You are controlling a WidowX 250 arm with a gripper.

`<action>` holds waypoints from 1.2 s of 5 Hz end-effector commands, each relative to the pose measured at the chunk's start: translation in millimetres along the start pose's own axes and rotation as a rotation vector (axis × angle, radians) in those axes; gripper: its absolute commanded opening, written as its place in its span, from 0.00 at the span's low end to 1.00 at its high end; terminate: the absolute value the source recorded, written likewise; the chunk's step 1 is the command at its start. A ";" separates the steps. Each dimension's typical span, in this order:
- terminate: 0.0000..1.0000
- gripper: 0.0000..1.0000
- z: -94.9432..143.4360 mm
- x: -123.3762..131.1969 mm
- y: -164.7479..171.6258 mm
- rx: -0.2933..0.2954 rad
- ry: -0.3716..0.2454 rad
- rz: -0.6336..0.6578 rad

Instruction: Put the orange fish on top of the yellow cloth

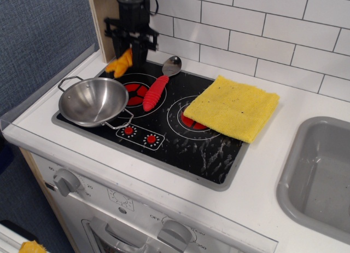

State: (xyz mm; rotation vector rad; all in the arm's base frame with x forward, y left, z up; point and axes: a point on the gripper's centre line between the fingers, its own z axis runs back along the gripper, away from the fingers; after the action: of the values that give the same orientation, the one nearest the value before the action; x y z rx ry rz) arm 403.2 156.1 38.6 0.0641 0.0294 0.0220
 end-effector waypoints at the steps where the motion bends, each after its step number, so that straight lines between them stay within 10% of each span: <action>1: 0.00 0.00 85.9 -5.7 -48.8 -0.005 -0.162 0.112; 4: 0.00 0.00 65.6 -15.3 -190.9 -0.007 -0.092 -0.013; 6: 0.00 0.00 42.5 -18.7 -208.2 -0.040 -0.037 0.001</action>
State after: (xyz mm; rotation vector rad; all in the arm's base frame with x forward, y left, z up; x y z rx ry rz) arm 389.6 -50.9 46.8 0.0275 0.0453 0.0337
